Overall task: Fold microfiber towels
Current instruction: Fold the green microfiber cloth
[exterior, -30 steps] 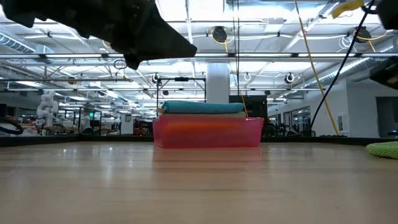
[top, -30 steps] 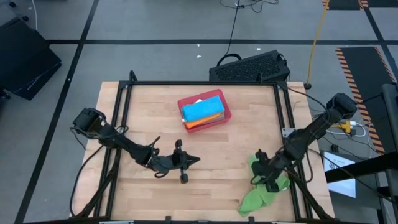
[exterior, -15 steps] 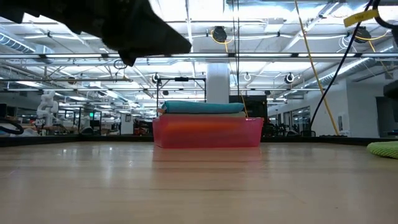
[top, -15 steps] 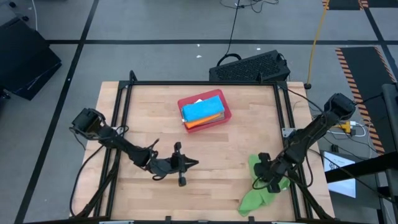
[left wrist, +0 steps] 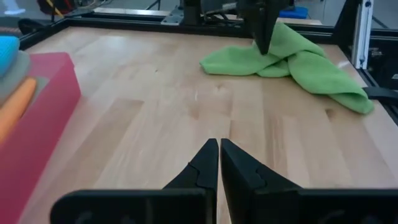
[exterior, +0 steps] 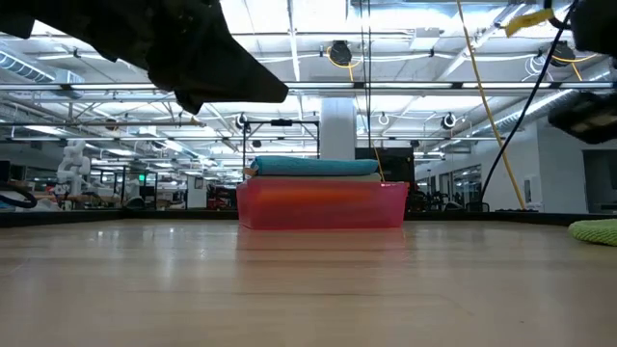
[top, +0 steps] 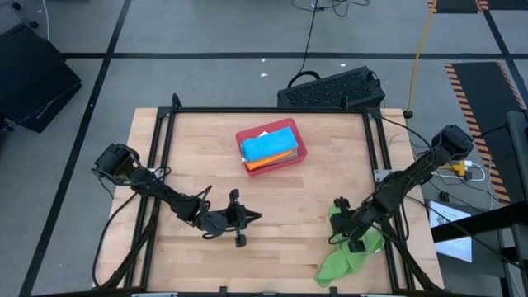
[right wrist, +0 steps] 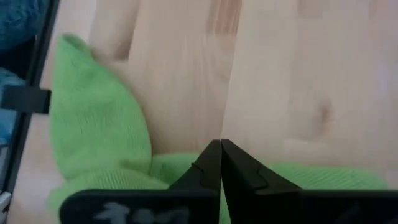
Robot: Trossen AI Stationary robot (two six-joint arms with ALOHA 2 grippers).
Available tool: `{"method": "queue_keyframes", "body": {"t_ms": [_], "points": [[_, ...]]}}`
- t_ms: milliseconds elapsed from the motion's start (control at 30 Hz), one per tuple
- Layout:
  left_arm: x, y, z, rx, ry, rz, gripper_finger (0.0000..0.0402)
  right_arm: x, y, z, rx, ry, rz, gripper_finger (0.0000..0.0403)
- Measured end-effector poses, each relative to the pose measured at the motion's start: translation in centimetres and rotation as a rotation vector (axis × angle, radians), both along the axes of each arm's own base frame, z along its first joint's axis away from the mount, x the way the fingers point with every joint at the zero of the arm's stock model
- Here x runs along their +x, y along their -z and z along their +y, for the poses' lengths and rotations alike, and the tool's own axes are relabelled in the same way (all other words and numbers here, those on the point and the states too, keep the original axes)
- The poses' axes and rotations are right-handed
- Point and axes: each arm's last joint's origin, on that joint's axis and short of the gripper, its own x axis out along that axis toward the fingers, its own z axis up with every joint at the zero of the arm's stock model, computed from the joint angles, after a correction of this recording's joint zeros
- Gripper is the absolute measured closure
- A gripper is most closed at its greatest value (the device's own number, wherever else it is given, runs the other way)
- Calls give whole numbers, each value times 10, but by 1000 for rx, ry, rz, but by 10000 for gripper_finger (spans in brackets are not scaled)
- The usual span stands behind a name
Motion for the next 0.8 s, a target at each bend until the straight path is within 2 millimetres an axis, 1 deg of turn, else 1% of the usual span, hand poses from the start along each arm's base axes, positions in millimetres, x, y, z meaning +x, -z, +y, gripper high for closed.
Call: {"method": "queue_keyframes", "body": {"t_ms": [100,200,333,467,567,633,733,800], "points": [[0,0,0,-15,-6,2,380,3,-10,1,62,-3,42,397],[-1,1,0,-14,-5,6,380,0,-18,5,129,11,146,375],[0,1,0,-13,-7,5,380,-8,-33,12,159,83,281,325],[0,1,0,-5,-4,6,380,-17,-44,19,165,143,372,268],[0,1,0,-5,-4,5,380,-23,-43,24,158,143,395,235],[0,0,0,-6,-4,3,380,-26,-39,26,142,147,395,222],[0,0,1,-6,-6,3,380,-30,-28,26,89,147,369,217],[1,0,2,-7,-11,3,380,-28,-25,29,85,129,308,220]]}}
